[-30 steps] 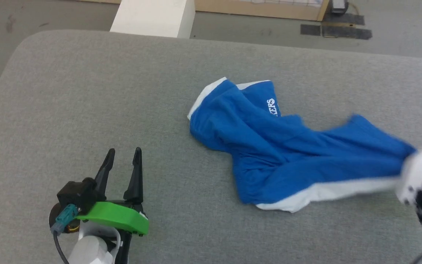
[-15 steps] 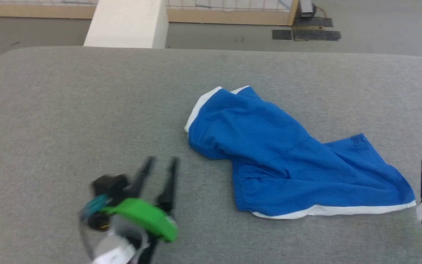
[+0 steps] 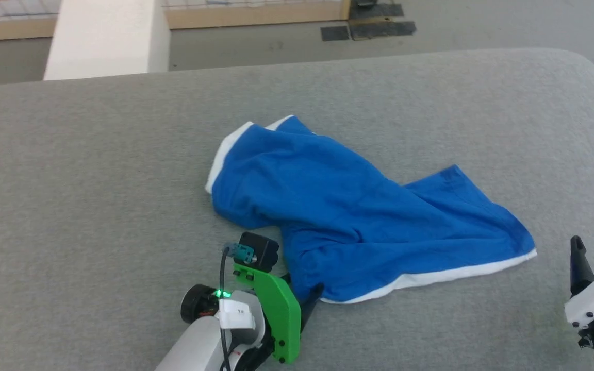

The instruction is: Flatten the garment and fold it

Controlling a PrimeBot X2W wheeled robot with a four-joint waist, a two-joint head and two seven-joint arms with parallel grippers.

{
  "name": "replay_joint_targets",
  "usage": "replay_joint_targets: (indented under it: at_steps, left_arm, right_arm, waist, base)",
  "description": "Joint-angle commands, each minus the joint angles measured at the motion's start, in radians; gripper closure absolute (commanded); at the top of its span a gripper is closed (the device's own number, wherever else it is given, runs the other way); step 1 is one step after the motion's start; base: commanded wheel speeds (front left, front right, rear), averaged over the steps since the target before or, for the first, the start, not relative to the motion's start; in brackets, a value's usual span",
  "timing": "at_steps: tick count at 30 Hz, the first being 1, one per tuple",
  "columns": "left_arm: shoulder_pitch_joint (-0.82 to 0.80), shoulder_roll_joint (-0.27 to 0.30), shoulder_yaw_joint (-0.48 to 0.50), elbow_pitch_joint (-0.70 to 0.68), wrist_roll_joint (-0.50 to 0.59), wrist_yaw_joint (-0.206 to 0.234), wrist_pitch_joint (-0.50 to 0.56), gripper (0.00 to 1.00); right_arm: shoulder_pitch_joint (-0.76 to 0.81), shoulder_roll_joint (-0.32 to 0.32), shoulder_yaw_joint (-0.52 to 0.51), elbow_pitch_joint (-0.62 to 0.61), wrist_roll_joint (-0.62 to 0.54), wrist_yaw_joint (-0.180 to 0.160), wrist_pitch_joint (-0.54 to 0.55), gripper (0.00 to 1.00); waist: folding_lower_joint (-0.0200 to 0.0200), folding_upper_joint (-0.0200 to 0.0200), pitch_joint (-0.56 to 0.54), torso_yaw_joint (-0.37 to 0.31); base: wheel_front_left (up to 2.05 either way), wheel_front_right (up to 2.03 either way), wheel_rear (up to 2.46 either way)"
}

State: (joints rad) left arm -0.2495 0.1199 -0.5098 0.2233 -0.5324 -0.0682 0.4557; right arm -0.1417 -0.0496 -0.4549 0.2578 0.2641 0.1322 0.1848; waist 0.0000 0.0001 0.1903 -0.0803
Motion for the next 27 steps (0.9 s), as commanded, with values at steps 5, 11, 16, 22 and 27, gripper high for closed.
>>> replay_joint_targets:
  at_steps: [5,11,16,22,27]
  left_arm:
    - [0.019,0.001,-0.005,0.007,-0.021,-0.005,-0.017,1.0]
    - [0.002,0.004,0.074,-0.028,-0.06,0.013,-0.105,1.0]
    - [-0.021,0.075,0.211,-0.08,-0.068,0.088,-0.156,1.0]
    - [0.057,0.151,0.308,-0.089,-0.075,0.189,-0.12,1.0]
    - [0.131,0.155,0.344,-0.046,-0.132,0.209,-0.08,0.0]
  right_arm:
    - [-0.004,-0.001,-0.004,0.002,0.008,-0.002,-0.021,0.0]
    - [-0.005,-0.001,0.022,0.007,-0.001,-0.002,-0.024,0.0]
    - [-0.004,-0.001,0.059,0.007,-0.008,-0.002,-0.015,0.0]
    - [-0.001,-0.001,0.101,0.009,-0.003,-0.002,-0.011,0.0]
    - [0.006,-0.001,0.138,0.015,-0.005,-0.002,-0.006,0.0]
  waist:
    - [0.0,-0.0001,0.023,-0.021]
    - [0.0,-0.0001,-0.003,0.013]
    - [0.0,-0.0001,-0.031,0.05]
    - [0.0,-0.0001,-0.041,0.086]
    - [0.0,-0.0001,-0.044,0.111]
  base:
    - [0.0,0.0,0.0]
    - [0.0,0.0,0.0]
    - [0.0,0.0,0.0]
    - [0.0,0.0,0.0]
    - [0.0,0.0,0.0]
